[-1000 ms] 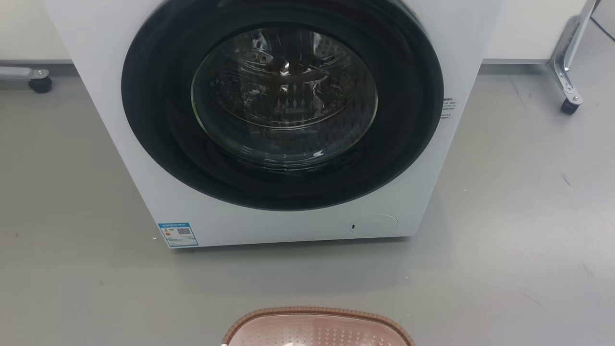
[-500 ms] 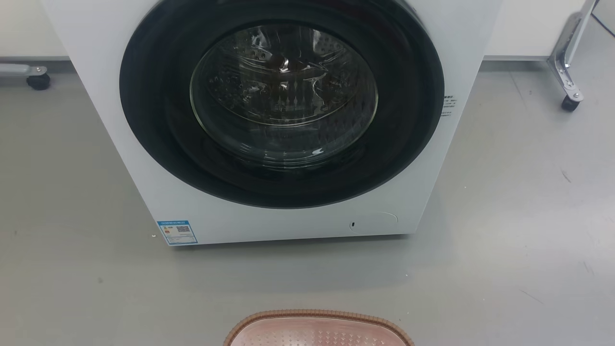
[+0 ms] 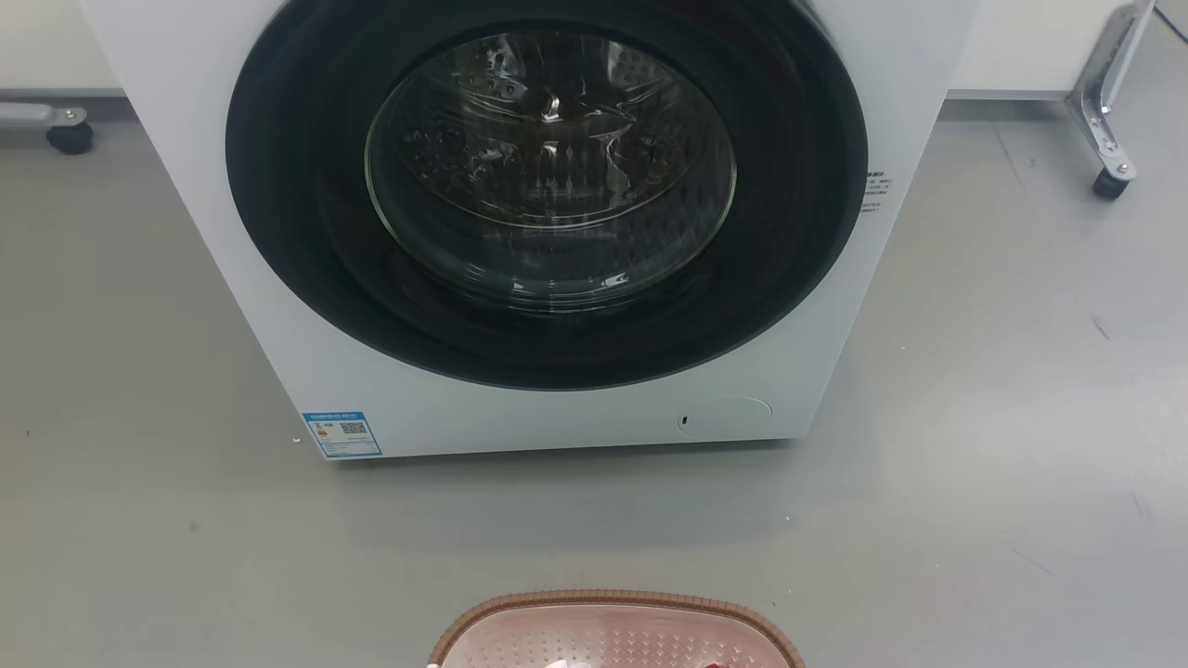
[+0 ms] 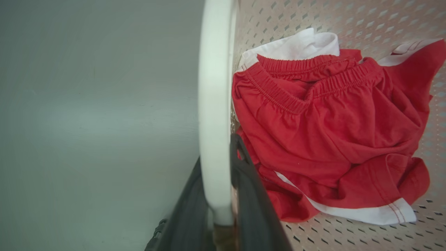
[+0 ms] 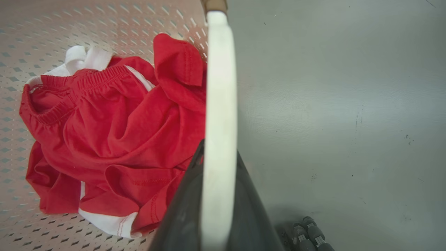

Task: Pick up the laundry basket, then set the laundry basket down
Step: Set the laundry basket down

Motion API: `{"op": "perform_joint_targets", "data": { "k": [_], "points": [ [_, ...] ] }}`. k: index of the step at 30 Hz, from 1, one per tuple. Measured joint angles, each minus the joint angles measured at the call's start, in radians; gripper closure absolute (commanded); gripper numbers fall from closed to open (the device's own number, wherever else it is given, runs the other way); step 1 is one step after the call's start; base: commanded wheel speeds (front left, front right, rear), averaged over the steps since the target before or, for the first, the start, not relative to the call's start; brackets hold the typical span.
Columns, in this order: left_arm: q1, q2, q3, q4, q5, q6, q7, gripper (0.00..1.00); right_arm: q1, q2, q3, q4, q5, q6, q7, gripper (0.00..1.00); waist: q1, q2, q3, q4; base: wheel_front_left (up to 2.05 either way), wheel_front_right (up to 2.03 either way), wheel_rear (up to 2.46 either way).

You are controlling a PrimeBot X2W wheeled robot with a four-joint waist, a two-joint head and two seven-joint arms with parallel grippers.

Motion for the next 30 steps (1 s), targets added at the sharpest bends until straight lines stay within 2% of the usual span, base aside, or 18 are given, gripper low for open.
{"op": "perform_joint_targets", "data": {
  "k": [10, 30],
  "points": [
    [-0.045, 0.0, -0.001, 0.007, -0.011, 0.001, -0.009, 1.0, -0.048, 0.0, 0.005, 0.004, 0.007, 0.0, -0.009, 1.0, 0.0, 0.0, 0.049, 0.002, 0.0, 0.0, 0.0],
    [-0.337, -0.002, 0.036, 0.026, -0.008, 0.001, -0.041, 1.0, -0.369, 0.001, -0.02, 0.053, -0.001, 0.0, -0.04, 1.0, 0.0002, 0.0001, 0.286, -0.003, 0.0, 0.0, 0.0]
  ]
}}
